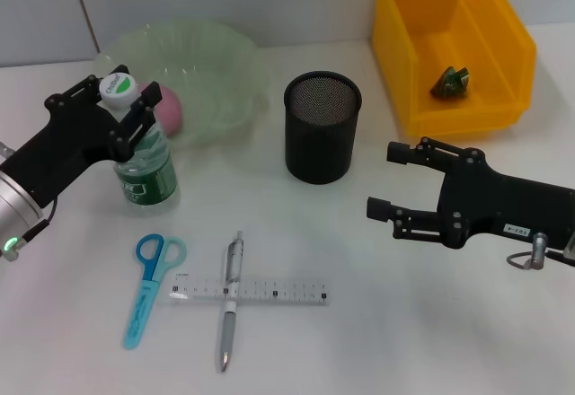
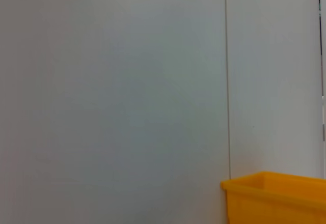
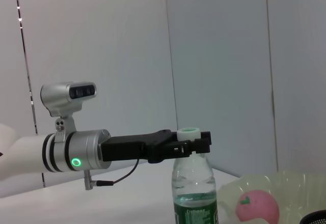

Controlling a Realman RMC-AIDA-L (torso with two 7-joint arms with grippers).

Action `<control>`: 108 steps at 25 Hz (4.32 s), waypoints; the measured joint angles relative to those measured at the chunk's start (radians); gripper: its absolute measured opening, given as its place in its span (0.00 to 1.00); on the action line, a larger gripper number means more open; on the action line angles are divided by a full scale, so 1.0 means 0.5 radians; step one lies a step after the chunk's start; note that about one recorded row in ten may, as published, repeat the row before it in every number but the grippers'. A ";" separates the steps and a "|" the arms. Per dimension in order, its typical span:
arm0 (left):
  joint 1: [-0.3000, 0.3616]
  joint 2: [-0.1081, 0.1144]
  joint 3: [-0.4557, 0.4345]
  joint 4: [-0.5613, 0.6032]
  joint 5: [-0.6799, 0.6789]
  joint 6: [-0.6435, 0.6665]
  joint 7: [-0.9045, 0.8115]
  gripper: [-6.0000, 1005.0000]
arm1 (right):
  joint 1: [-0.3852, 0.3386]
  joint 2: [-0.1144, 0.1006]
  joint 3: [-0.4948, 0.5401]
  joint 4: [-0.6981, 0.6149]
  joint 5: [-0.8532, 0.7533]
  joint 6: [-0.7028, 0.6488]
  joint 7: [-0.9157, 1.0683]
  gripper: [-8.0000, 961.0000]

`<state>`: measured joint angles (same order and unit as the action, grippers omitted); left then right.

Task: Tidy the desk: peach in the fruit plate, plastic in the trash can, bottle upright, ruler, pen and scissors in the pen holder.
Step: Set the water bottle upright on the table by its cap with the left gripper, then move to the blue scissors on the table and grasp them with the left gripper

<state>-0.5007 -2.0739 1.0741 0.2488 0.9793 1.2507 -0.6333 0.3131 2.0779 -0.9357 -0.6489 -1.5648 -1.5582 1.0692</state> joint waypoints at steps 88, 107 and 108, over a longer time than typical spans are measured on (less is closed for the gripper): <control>0.518 -0.010 1.076 3.337 3.275 0.710 -4.495 0.81 | 0.114 -0.104 0.255 -0.204 -0.264 0.073 0.583 0.86; 0.440 0.003 1.115 3.296 3.299 0.727 -4.345 0.80 | 0.118 -0.100 0.257 -0.201 -0.262 0.076 0.579 0.86; 0.422 0.004 1.097 3.299 3.205 0.727 -4.122 0.80 | 0.118 -0.097 0.258 -0.200 -0.259 0.076 0.576 0.86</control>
<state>-0.2897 -2.0721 1.6228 1.8983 2.5815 1.6143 -2.6943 0.3722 2.0295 -0.8069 -0.7488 -1.6941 -1.5200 1.3575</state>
